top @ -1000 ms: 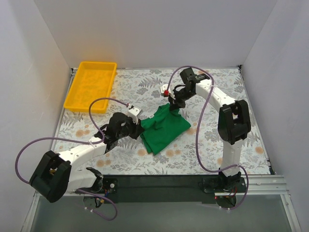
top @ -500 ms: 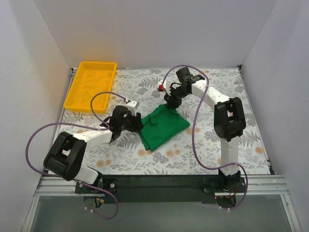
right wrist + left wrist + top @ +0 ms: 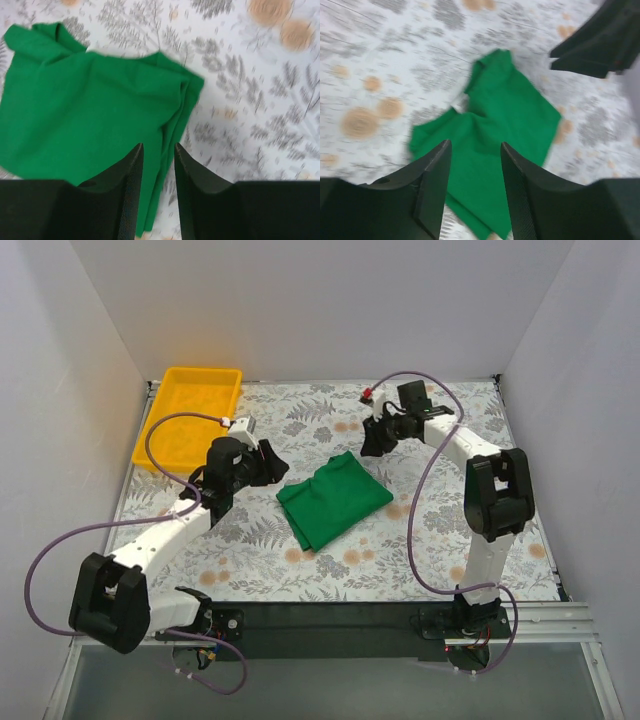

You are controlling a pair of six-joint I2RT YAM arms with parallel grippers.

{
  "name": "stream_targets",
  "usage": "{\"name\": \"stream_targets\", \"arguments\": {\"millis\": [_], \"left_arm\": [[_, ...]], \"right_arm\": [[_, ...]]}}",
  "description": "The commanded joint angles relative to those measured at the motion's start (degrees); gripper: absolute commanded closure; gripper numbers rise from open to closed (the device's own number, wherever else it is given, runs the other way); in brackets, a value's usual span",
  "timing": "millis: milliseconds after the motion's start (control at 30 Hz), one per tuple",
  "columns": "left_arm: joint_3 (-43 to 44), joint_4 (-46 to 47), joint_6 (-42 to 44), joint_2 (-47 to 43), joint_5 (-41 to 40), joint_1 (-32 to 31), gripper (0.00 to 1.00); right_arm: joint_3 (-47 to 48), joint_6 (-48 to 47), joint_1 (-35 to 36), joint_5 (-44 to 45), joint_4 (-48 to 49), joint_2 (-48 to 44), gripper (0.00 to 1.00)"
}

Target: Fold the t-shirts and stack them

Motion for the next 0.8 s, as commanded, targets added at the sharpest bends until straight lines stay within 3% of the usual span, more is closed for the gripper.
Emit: {"name": "stream_targets", "arguments": {"millis": [0,33,133,333,767], "left_arm": [[-4.7,-0.5,-6.5,-2.1,17.1,-0.7,0.59],[-5.1,-0.6,-7.1,-1.3,16.8,-0.7,0.59],[-7.1,-1.2,-7.8,0.0,10.7,-0.7,0.50],[-2.2,-4.7,-3.1,6.3,3.6,-0.7,0.42],[1.7,-6.3,-3.2,13.7,3.2,-0.6,0.43]], "right_arm": [[-4.7,-1.7,-3.2,-16.1,-5.1,-4.1,0.63],[-5.4,-2.5,-3.2,-13.9,-6.0,-4.1,0.53],[-8.1,-2.8,-3.9,-9.5,-6.1,-4.5,0.47],[-7.6,-0.7,-4.5,-10.1,-6.2,-1.1,0.47],[-10.5,-1.9,-6.8,-12.5,-6.2,-1.5,0.46]]}}
